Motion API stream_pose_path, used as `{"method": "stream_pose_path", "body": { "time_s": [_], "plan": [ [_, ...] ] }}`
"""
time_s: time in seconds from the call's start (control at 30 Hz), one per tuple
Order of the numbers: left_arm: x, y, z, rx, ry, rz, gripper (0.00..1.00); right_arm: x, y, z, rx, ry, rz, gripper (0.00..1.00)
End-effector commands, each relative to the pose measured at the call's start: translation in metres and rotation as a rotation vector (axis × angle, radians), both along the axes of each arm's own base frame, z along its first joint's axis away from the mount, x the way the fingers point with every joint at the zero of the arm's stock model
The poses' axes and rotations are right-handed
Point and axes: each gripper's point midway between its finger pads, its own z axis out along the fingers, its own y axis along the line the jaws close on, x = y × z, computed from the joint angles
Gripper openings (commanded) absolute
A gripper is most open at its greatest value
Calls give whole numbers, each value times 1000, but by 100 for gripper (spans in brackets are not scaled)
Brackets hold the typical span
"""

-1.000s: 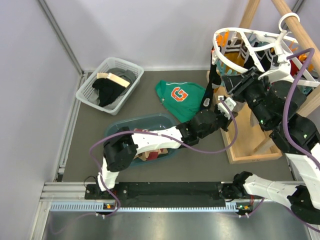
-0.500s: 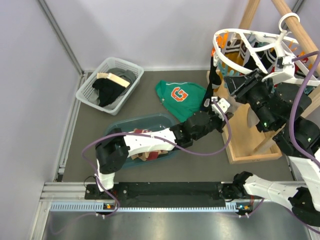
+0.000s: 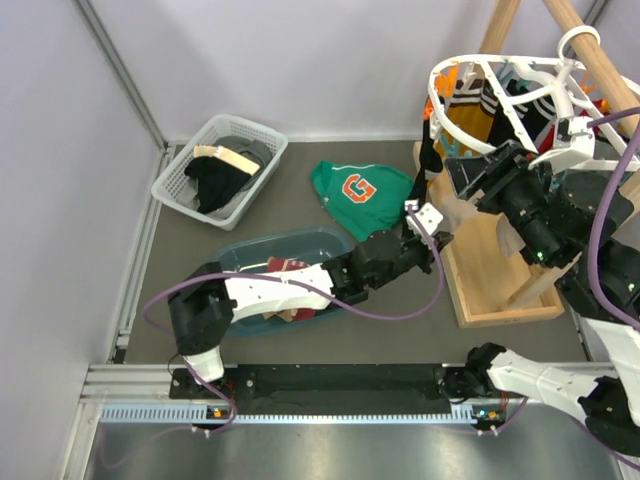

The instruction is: Remove the socks clipped to the hanger

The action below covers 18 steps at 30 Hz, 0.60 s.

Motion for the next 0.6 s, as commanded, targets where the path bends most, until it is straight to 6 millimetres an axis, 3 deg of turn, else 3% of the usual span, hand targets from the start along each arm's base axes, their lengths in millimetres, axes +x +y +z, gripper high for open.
{"method": "stream_pose_path", "body": {
  "time_s": [0.0,0.17,0.4,0.57],
  "plan": [
    [-12,21,44,-113,-27,-5,0,-18,-13,7,-56,-5,23,66],
    [-22,35,50,-130,-19,-25,0,-32,-30,-2,-169,41,16,74],
    [-38,54,44,-125,8,-57,0,-45,-55,8,-222,45,-37,73],
    [-47,64,46,-133,19,-77,0,-47,-60,10,-238,52,-48,70]
  ]
}}
